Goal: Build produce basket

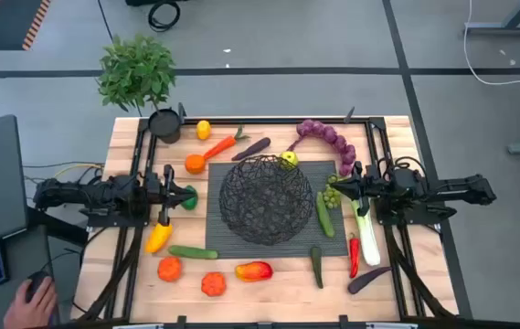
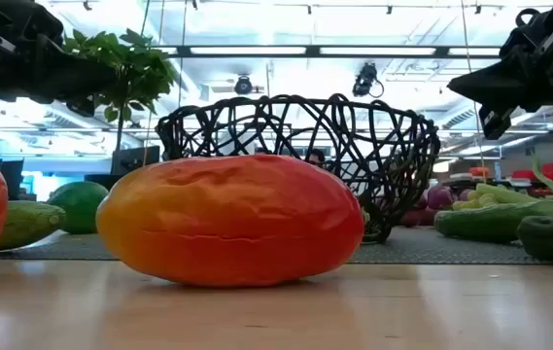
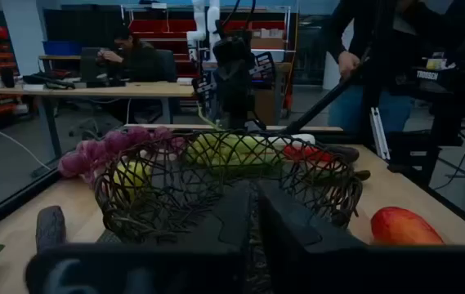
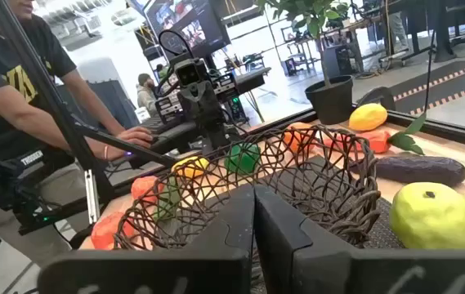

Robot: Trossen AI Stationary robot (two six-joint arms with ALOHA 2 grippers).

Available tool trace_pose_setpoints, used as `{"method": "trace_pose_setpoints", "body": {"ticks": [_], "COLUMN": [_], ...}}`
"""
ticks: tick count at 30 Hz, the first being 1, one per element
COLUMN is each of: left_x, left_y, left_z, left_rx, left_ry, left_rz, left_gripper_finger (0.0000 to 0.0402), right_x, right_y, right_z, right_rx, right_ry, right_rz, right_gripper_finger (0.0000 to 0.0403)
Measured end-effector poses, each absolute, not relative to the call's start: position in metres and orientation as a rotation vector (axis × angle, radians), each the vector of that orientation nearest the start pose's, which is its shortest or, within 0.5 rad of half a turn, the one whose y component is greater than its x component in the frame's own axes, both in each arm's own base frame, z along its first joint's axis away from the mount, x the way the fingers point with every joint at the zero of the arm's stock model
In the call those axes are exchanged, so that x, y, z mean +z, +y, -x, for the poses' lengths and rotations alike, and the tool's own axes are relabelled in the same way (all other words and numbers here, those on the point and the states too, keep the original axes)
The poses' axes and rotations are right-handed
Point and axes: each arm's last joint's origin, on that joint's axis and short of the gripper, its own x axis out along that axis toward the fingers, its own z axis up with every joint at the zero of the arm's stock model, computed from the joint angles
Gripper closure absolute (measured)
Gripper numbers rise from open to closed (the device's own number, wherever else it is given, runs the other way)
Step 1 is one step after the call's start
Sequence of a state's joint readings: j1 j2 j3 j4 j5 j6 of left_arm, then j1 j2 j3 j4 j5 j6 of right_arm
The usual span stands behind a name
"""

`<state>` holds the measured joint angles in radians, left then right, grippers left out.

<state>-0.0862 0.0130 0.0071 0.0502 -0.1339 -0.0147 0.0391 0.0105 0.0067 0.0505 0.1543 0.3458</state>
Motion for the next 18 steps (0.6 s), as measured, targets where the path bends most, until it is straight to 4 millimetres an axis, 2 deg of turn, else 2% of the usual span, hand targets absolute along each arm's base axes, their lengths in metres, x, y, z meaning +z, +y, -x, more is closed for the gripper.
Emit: {"method": "trace_pose_setpoints", "body": {"ticks": [18], "left_x": [0.1697], "left_y": [-0.0045], "left_z": [-0.0977], "left_rx": [0.048], "left_ry": [-0.044], "left_rz": [0.019], "left_gripper_finger": [0.0363], "right_x": [0.1698], "right_y": [-0.0007], "right_z": [-0.0976], "right_rx": [-0.106], "right_ry": [-0.066], "right_rz": [-0.35], "right_gripper_finger": [0.0387]}}
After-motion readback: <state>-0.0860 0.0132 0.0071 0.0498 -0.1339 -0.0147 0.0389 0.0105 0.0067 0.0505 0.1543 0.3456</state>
